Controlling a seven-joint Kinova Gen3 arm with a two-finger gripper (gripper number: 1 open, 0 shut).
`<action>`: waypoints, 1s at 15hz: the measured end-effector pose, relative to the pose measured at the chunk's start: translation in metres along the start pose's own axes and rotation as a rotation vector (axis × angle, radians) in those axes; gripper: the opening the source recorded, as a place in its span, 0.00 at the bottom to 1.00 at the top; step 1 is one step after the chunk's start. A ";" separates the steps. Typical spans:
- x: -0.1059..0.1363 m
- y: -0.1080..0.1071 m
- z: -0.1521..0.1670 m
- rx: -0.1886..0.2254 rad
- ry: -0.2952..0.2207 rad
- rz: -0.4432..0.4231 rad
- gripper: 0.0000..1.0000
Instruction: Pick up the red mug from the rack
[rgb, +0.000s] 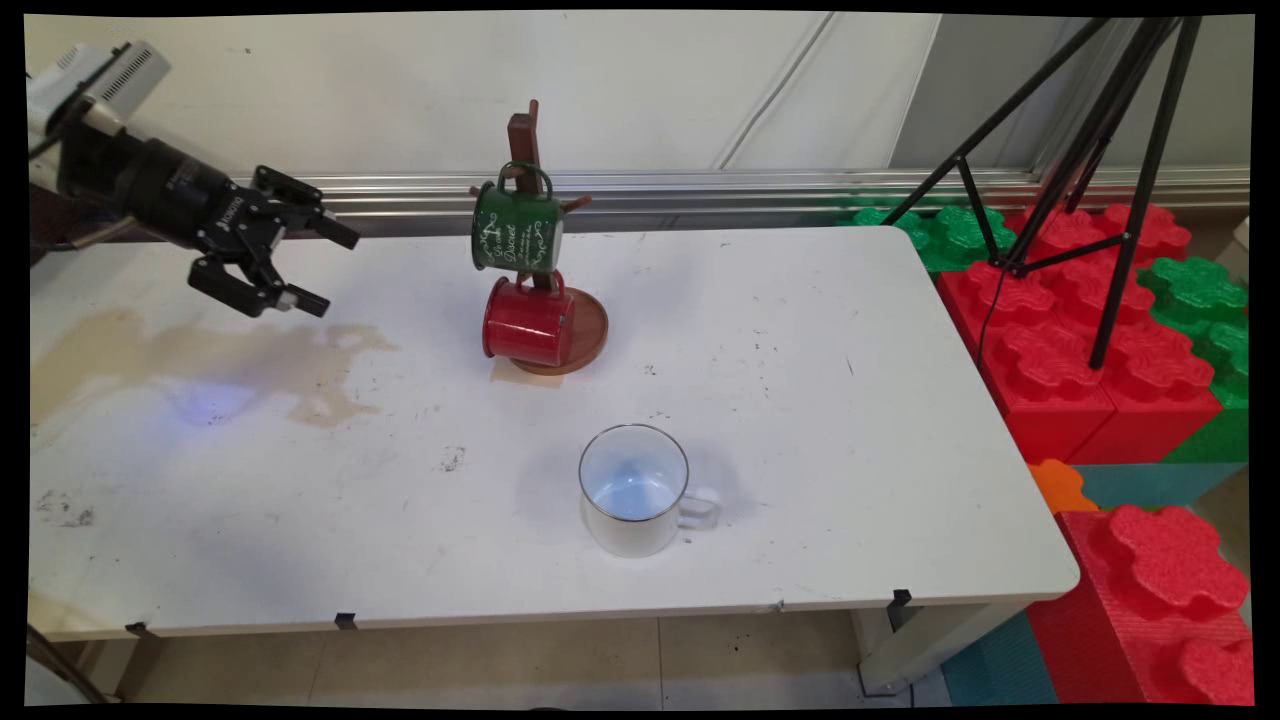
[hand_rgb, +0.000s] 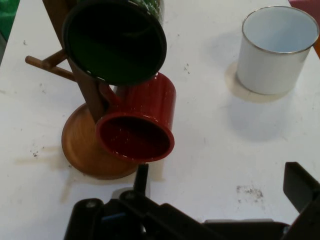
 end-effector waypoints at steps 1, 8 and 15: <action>-0.002 0.000 0.005 0.002 0.001 -0.002 1.00; -0.016 0.001 0.032 0.007 -0.003 -0.015 1.00; -0.030 -0.002 0.067 0.018 0.009 -0.054 1.00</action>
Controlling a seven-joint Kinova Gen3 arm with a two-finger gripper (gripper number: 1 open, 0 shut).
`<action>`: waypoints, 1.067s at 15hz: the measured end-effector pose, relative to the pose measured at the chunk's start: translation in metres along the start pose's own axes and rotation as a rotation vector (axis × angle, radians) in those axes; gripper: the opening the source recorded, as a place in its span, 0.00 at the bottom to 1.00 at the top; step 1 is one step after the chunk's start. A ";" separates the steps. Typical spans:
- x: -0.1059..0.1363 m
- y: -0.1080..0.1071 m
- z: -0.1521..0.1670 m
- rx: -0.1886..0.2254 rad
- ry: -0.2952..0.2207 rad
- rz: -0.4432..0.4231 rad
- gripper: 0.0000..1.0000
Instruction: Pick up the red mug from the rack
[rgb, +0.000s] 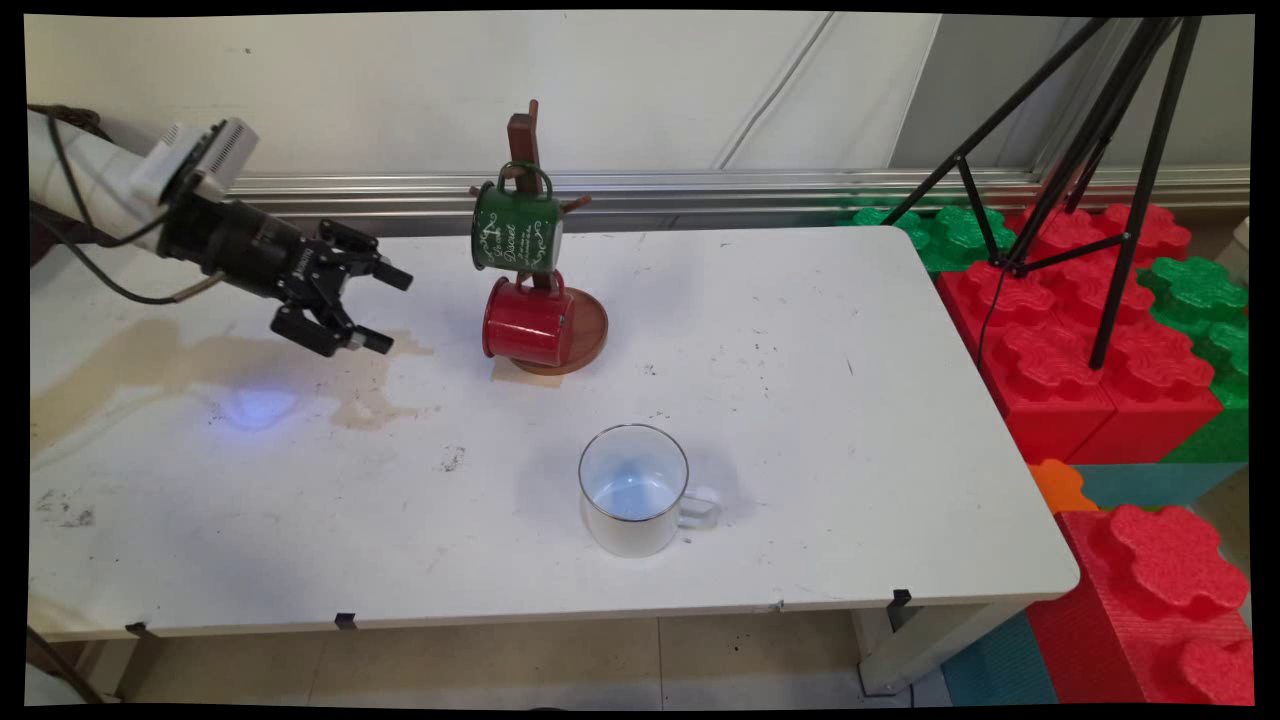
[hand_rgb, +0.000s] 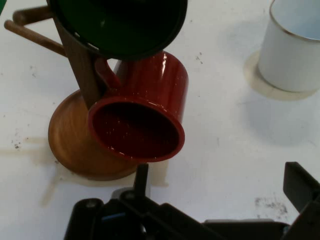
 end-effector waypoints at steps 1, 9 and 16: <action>-0.002 -0.001 0.005 0.000 0.003 -0.005 1.00; -0.008 -0.008 0.034 -0.011 0.039 -0.032 1.00; -0.014 -0.016 0.059 -0.024 0.075 -0.070 1.00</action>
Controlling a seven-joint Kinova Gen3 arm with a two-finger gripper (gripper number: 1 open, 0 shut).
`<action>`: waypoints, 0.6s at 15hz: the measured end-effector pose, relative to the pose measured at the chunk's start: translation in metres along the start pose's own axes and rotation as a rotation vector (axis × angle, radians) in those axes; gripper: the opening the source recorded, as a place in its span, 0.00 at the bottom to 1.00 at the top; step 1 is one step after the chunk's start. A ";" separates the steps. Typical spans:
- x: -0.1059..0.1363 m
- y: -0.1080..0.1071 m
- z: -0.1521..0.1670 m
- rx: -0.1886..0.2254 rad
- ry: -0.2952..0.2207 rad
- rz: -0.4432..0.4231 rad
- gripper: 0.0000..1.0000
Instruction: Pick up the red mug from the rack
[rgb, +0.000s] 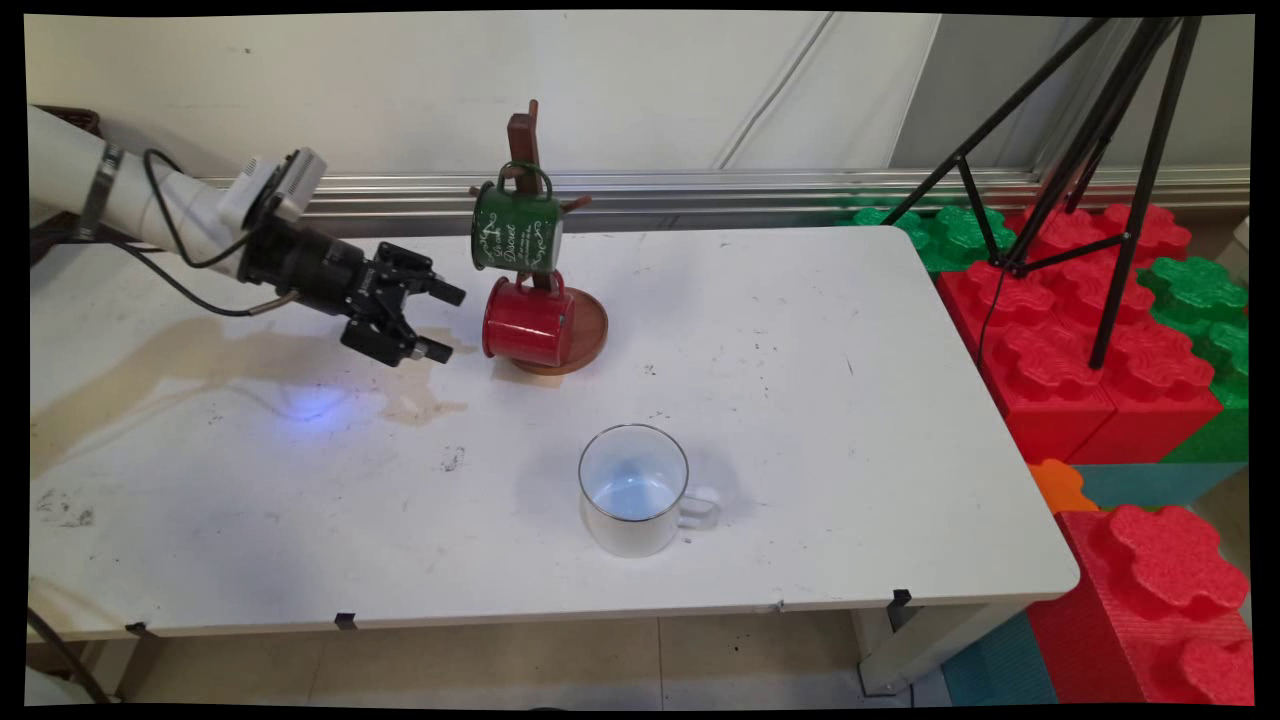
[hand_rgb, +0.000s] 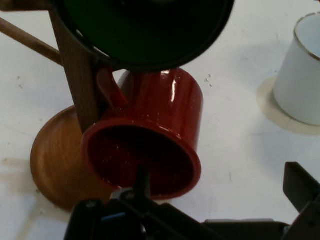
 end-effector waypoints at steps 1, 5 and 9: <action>-0.001 -0.001 0.005 -0.004 0.009 -0.010 1.00; -0.005 -0.007 0.019 -0.016 0.036 -0.043 1.00; -0.009 -0.013 0.032 -0.020 0.064 -0.086 1.00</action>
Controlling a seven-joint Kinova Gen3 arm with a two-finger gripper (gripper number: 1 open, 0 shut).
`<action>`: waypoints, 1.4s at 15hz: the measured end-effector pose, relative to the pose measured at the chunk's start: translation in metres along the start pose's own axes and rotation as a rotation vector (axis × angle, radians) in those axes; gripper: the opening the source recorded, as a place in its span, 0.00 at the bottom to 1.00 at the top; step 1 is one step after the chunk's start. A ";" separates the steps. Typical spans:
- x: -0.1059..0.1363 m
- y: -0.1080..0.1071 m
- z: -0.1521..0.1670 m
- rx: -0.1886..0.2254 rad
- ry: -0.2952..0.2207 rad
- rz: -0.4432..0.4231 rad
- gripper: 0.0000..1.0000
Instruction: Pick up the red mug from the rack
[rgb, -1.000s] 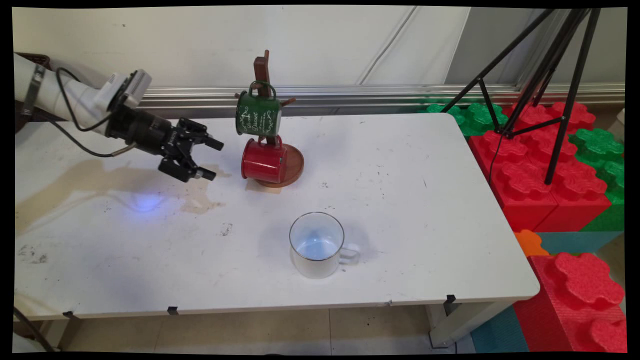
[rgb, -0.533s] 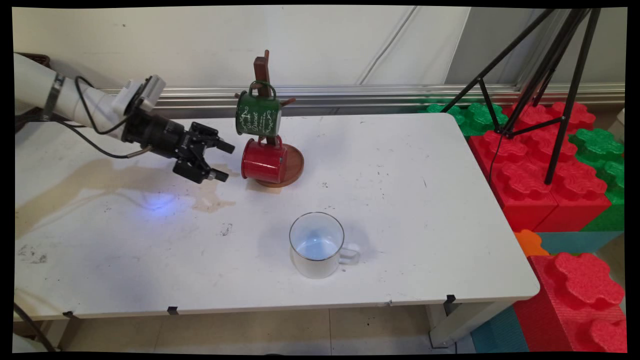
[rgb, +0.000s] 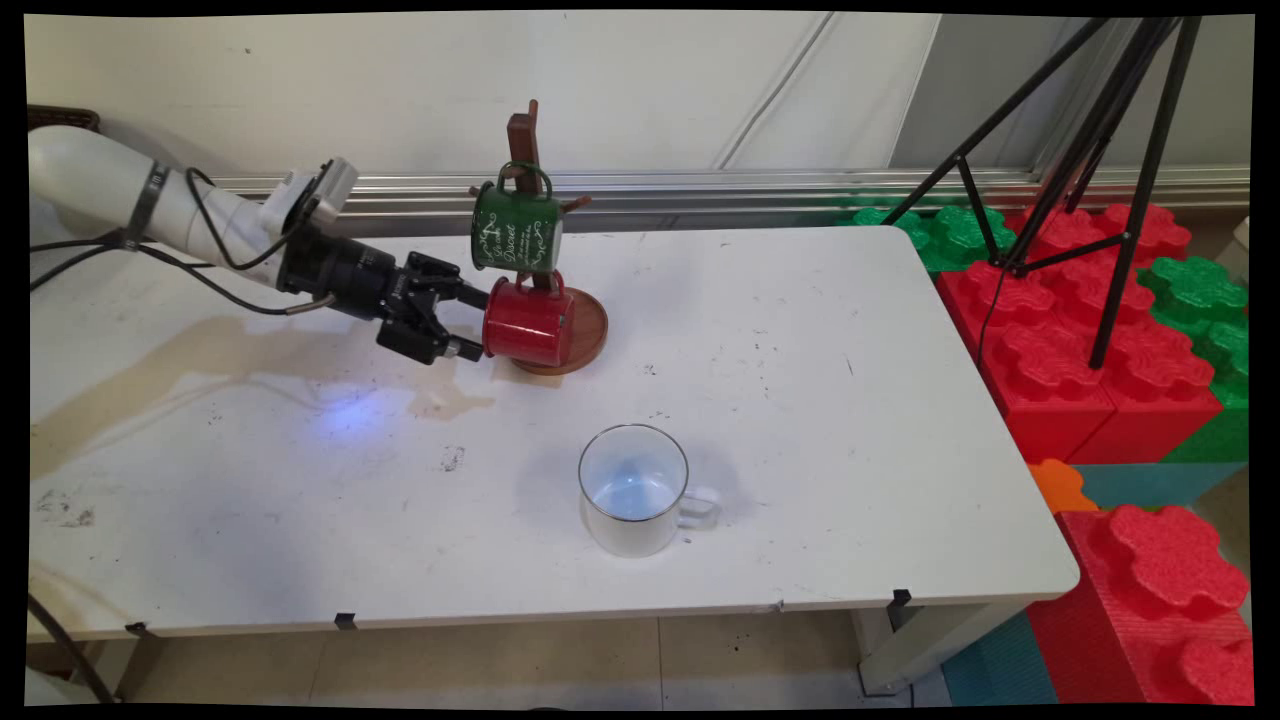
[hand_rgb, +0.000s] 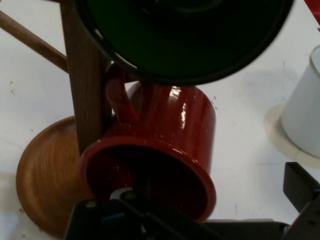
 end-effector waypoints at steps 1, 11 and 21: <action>-0.001 -0.001 0.003 0.000 0.007 -0.011 1.00; -0.007 -0.010 0.024 -0.007 0.051 -0.087 1.00; -0.009 -0.012 0.034 -0.012 0.072 -0.130 1.00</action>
